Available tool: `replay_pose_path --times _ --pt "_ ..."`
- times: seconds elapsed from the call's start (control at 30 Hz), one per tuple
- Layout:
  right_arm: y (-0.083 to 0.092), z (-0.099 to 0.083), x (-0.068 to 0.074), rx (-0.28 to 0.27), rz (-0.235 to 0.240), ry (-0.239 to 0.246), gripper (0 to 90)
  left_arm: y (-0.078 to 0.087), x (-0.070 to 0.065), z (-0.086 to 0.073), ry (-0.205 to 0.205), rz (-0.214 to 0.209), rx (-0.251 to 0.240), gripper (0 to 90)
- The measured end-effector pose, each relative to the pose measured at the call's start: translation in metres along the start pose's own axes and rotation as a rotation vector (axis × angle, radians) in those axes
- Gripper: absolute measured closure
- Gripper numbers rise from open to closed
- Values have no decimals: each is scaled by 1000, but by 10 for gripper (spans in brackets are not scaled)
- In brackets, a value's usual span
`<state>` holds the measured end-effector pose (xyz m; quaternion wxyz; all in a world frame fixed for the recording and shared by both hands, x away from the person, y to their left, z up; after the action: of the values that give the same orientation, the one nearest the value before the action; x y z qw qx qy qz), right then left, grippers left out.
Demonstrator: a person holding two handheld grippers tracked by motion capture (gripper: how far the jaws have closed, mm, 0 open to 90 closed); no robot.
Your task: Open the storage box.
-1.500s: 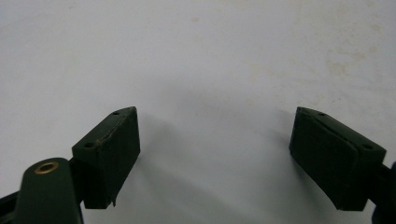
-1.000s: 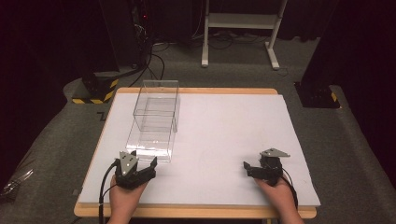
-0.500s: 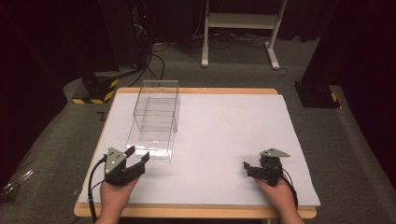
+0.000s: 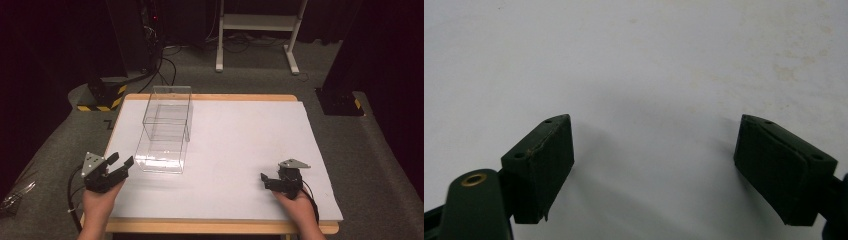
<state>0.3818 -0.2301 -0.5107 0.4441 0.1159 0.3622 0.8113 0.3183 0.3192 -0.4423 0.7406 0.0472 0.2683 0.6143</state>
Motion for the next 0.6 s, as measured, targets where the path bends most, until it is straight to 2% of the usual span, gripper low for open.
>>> replay_pose_path --times 0.17,0.2,0.27,0.3,0.37,0.4,0.47,0.5,0.53,0.6 --pt "0 0 0 0 0 0 162 -9 28 -9 26 71 26 387" --pt "0 0 0 0 0 0 161 -12 33 -12 23 90 38 382" --pt "0 0 0 0 0 1 162 -20 40 -20 -10 144 70 371" --pt "0 0 0 0 0 1 162 -20 40 -20 -10 144 70 360" --pt "0 0 0 1 -1 0 161 -29 45 -28 -35 180 122 349" --pt "0 0 0 1 -1 0 162 -32 46 -30 -41 188 130 339" --pt "0 0 0 1 -1 3 162 -38 48 -36 -81 212 153 325" --pt "0 0 0 1 -1 3 162 -49 48 -40 -110 227 249 296" --pt "0 0 0 1 -3 1 162 -52 49 -40 -103 239 269 265" --pt "0 0 0 0 -3 3 163 -52 52 -39 -67 220 276 259"
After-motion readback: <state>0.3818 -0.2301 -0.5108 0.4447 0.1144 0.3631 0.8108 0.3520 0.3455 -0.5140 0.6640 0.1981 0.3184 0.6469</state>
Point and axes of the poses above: each handheld gripper's, and its own axes: y roughly backward along the jaws, z roughly out of its top, x roughly to its left, the point moved 1 cm from there along -y, roughly forward along the jaws, and after that the axes turned 15 degrees about y, right-handed, at the moved point
